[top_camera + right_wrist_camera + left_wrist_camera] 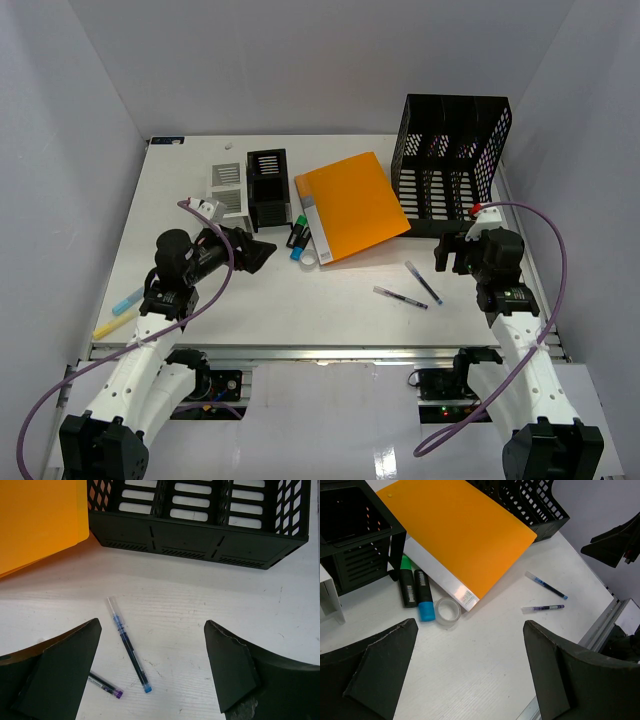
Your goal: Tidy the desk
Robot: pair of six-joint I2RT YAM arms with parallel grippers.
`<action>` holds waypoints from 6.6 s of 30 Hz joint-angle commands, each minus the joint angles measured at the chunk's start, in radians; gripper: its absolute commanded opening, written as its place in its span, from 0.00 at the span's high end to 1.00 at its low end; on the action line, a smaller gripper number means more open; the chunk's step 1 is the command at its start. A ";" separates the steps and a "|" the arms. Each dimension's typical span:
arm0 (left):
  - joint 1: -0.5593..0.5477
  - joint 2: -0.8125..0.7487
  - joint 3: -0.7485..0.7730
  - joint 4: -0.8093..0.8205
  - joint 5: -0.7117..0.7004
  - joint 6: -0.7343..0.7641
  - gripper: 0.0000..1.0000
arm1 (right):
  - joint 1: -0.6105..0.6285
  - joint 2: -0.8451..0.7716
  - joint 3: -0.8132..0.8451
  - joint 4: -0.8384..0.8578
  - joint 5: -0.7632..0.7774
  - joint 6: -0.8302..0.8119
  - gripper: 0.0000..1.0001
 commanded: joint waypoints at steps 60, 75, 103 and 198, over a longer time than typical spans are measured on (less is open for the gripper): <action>-0.495 0.933 0.573 -0.412 -0.794 -0.146 0.67 | -0.073 0.022 0.042 -0.134 -0.721 -0.513 0.08; -0.505 1.031 0.630 -0.466 -0.791 -0.148 0.70 | -0.073 0.022 0.043 -0.133 -0.716 -0.510 0.08; -0.543 0.826 0.755 -0.608 -0.880 -0.078 1.00 | -0.073 0.011 0.043 -0.132 -0.712 -0.507 0.08; -0.497 1.254 0.921 -0.571 -0.880 0.196 0.39 | -0.110 0.004 0.032 -0.135 -0.732 -0.520 0.08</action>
